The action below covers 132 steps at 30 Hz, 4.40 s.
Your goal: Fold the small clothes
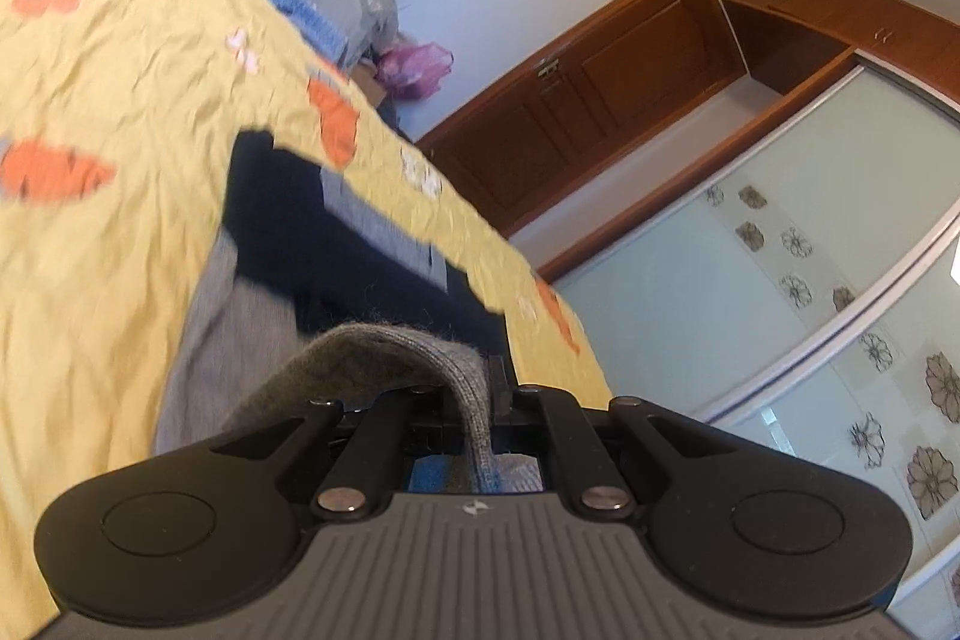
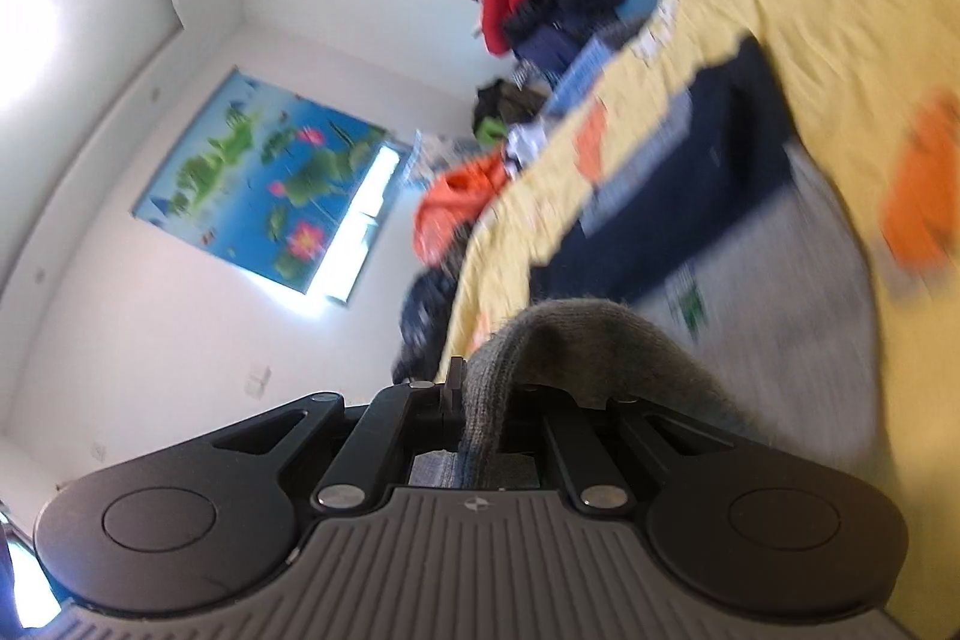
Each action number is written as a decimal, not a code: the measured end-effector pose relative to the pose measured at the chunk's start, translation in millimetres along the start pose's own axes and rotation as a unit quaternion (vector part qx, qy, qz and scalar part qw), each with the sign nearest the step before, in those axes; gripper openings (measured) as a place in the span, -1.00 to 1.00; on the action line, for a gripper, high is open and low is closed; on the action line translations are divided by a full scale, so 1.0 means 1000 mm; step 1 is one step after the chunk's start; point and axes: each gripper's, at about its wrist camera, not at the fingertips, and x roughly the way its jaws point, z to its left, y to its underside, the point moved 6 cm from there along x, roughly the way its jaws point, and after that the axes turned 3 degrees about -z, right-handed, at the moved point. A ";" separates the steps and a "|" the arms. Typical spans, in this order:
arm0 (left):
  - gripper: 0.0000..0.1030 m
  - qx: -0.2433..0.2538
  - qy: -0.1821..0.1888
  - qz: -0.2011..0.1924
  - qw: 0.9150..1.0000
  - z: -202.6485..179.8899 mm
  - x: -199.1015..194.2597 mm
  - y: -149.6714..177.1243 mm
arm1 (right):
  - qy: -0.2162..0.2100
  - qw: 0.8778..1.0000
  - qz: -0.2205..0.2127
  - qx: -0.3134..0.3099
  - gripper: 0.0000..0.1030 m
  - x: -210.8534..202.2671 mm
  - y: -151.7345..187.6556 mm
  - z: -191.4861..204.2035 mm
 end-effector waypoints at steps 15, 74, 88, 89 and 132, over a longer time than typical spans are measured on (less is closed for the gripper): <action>-0.90 0.032 -0.086 -0.008 0.996 0.081 0.199 -0.139 | 0.122 0.987 -0.066 0.081 -0.63 0.157 -0.169 -0.144; -0.93 -0.138 -0.122 -0.118 0.976 0.068 0.024 0.018 | 0.233 0.960 -0.152 -0.002 -0.71 0.060 0.006 -0.080; 0.45 -0.221 -0.116 -0.113 0.962 0.114 -0.022 0.059 | 0.246 0.960 -0.121 0.050 -0.05 0.011 0.074 -0.098; 0.45 -0.219 -0.112 -0.130 0.960 0.115 -0.019 0.055 | 0.242 0.961 -0.123 0.059 -0.03 0.011 0.075 -0.101; -0.48 -0.029 -0.243 -0.015 0.969 0.075 -0.105 0.135 | 0.266 0.963 -0.014 0.036 -0.48 -0.043 0.163 -0.050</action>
